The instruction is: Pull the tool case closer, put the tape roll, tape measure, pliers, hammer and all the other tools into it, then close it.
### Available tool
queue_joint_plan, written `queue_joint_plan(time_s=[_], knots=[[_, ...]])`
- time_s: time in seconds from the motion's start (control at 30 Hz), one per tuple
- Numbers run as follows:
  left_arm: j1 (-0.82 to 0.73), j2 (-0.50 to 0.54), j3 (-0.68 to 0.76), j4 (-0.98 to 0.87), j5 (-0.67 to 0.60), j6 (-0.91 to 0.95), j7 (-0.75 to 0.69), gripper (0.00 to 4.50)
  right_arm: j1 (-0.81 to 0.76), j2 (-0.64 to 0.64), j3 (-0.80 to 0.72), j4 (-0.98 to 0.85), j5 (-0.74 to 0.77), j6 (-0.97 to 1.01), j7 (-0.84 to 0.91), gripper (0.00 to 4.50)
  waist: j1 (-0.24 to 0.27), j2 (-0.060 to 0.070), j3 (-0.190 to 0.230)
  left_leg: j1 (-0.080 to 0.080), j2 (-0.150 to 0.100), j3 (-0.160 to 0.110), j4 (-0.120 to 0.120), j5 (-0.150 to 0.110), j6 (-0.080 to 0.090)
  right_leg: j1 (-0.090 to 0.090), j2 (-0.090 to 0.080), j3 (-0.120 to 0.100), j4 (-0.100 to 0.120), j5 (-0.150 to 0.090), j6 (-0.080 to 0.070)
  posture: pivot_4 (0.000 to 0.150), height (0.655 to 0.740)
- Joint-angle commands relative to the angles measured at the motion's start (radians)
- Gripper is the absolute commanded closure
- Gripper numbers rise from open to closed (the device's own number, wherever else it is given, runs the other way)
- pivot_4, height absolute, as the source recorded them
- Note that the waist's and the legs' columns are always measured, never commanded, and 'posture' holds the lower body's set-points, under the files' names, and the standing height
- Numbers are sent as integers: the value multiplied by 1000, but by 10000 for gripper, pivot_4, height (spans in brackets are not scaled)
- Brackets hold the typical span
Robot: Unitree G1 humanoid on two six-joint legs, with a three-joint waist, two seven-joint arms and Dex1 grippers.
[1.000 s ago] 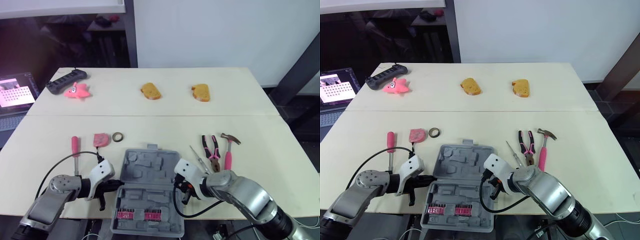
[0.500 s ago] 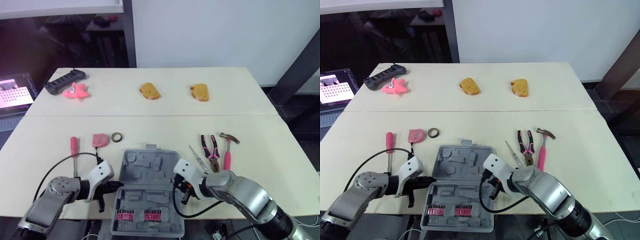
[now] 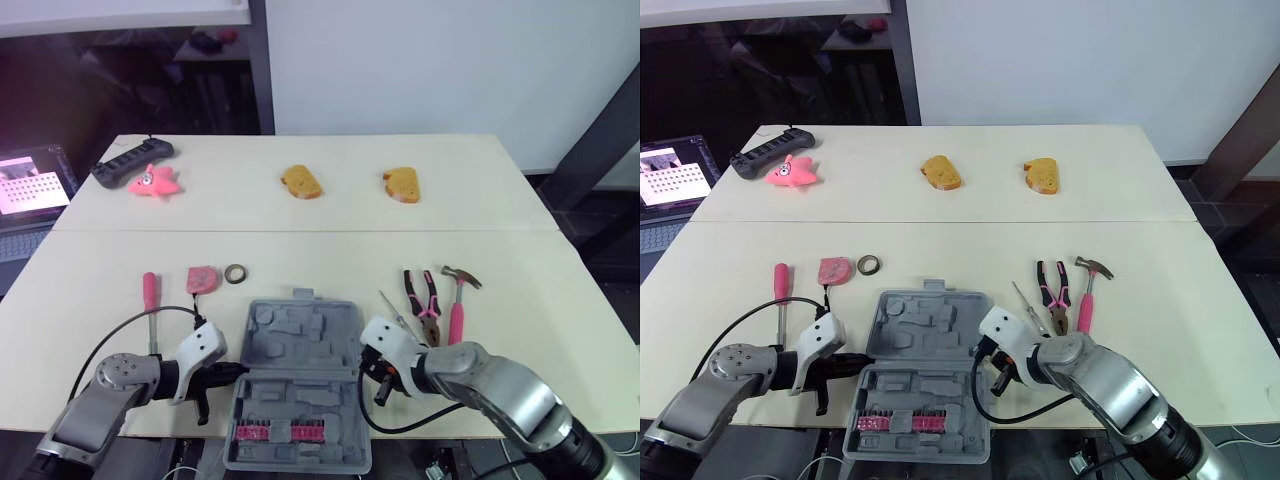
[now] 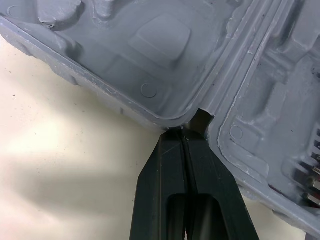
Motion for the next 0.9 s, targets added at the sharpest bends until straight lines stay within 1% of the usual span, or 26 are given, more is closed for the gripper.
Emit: queue_joint_plan(time_s=[0.03, 0.17, 0.27, 0.37, 0.43, 0.53, 0.57, 0.63, 0.7, 0.73, 0.77, 0.9], knots=[[26, 45, 41, 63, 17, -5, 9, 45000, 40, -56, -74, -4, 2, -49, 19, 44626, -1, 0, 0, 0, 0, 0, 0, 0, 0, 0, 0, 0, 0, 0, 0, 1500, 7400], [62, 89, 139, 63, -38, -28, -15, 45000, 131, -113, -222, -63, 48, -169, 96, 44626, -3, -2, 2, 0, 0, 1, -2, 0, 0, -2, 1, 1, 0, 0, 0, 1500, 7400], [108, 130, 276, 92, -123, -74, -89, 45000, 270, -144, -436, -86, 83, -353, 188, 44626, -1, -4, 3, -1, 0, 2, -6, 0, 0, -4, 0, 1, 0, 0, 0, 1500, 7400], [144, 169, 393, 125, -188, -92, -164, 45000, 396, -109, -663, -57, 148, -476, 275, 44626, 6, -9, 6, -1, 0, 2, -9, 0, 0, -5, 0, 1, -2, 0, 0, 1500, 7400], [158, 194, 441, 148, -202, -98, -192, 45000, 462, -96, -762, -14, 157, -571, 328, 44626, 13, -9, 7, -1, 0, 2, -11, 0, 0, -3, 0, 1, -5, 0, 0, 1500, 7400], [153, 252, 525, 291, -188, -146, -227, 36580, 591, -107, -944, 146, 155, -750, 480, 36482, 24, -10, 7, -1, 0, 4, -11, 0, 0, -2, -1, 1, -8, 0, 0, 1500, 7400], [146, 266, 541, 330, -183, -158, -233, 32047, 614, -110, -982, 191, 158, -793, 515, 31894, 25, -11, 8, -1, 0, 4, -11, 0, 0, -2, -1, 1, -9, 0, 0, 1500, 7400], [98, 320, 586, 472, -164, -182, -214, 20841, 624, -121, -1075, 336, 163, -891, 575, 21024, 24, -12, 9, 0, 0, 4, -12, 0, 0, -2, -1, 1, -10, -1, -1, 1500, 7400], [49, 356, 609, 606, -148, -220, -196, 10055, 624, -137, -1119, 457, 156, -964, 617, 10664, 22, -12, 10, 0, 0, 5, -11, 0, 0, -2, -1, 1, -10, 0, -1, 1500, 7400], [28, 366, 612, 664, -140, -245, -192, 5891, 621, -143, -1128, 506, 149, -993, 626, 6076, 22, -12, 10, 0, 0, 5, -11, 0, 0, -2, -1, 1, -10, 0, -2, 1500, 7400], [10, 373, 618, 709, -138, -262, -189, 93, 619, -148, -1133, 552, 139, -1020, 632, 191, 20, -12, 10, 1, 0, 5, -11, 0, 0, -2, -1, 1, -9, 0, -2, 1500, 7400], [-31, 386, 620, 816, -130, -320, -197, 93, 620, -146, -1124, 614, 122, -1086, 642, 191, 10, -9, 11, 1, 1, 6, -12, 0, 0, -2, -1, 2, -9, 0, -2, 1500, 7400]])
